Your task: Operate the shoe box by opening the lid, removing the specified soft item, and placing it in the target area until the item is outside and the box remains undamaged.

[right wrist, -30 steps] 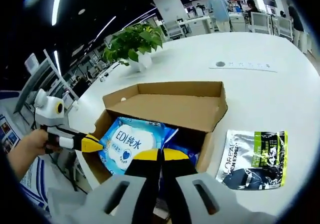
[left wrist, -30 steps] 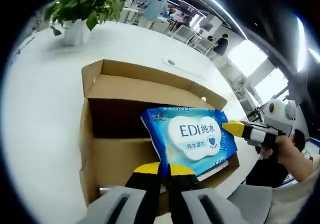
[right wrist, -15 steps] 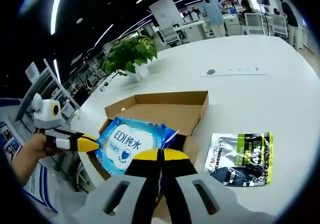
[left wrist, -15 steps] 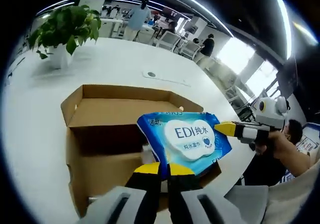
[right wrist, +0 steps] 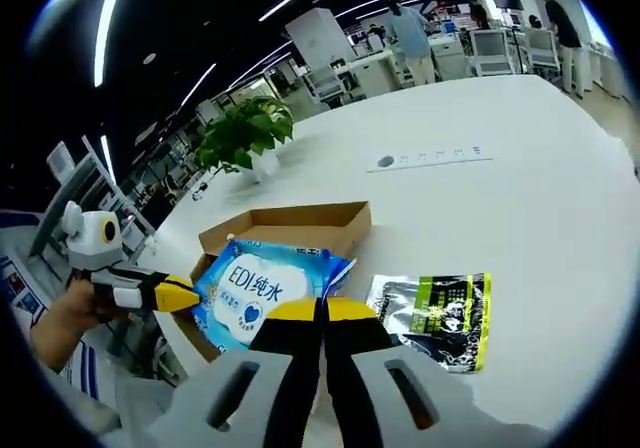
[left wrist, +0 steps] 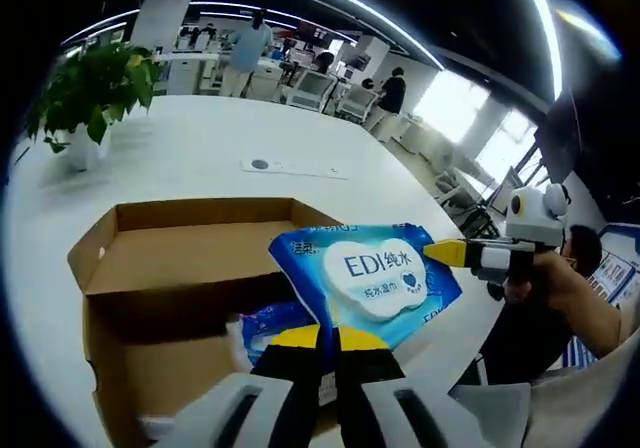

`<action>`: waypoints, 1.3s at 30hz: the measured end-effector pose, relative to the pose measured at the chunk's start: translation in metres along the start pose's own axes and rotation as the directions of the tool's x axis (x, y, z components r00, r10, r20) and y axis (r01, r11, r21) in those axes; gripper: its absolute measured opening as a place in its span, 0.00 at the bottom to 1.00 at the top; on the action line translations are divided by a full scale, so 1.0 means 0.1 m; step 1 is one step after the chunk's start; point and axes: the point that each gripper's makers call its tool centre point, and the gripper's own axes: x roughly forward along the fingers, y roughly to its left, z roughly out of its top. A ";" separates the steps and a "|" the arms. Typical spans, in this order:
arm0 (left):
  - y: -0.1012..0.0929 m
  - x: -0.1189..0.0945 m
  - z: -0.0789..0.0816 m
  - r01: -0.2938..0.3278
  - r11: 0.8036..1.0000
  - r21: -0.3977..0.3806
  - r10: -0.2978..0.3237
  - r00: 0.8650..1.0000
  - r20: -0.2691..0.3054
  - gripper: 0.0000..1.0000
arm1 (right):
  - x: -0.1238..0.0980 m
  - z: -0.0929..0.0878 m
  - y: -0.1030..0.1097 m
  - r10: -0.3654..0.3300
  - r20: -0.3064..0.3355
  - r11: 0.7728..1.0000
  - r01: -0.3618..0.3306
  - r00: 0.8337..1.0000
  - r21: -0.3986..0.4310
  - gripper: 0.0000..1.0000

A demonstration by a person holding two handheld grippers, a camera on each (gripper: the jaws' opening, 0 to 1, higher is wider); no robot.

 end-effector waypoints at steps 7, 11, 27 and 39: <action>-0.24 0.16 0.06 0.026 0.999 0.029 -0.026 1.000 0.004 0.02 | -0.17 0.06 -0.26 -0.028 0.008 1.000 0.027 1.000 0.003 0.00; -0.37 0.25 0.10 0.042 0.998 0.038 -0.043 0.999 0.007 0.02 | -0.27 0.08 -0.39 -0.041 0.016 0.999 0.040 0.999 0.009 0.00; -0.79 0.67 0.15 0.104 0.992 0.073 -0.104 0.995 -0.013 0.02 | -0.57 0.12 -0.90 -0.108 0.035 0.994 0.107 0.994 0.017 0.00; -0.79 0.95 0.03 0.102 0.992 0.078 -0.097 0.993 -0.068 0.02 | -0.43 -0.03 -1.17 -0.136 0.009 0.990 0.135 0.991 0.044 0.00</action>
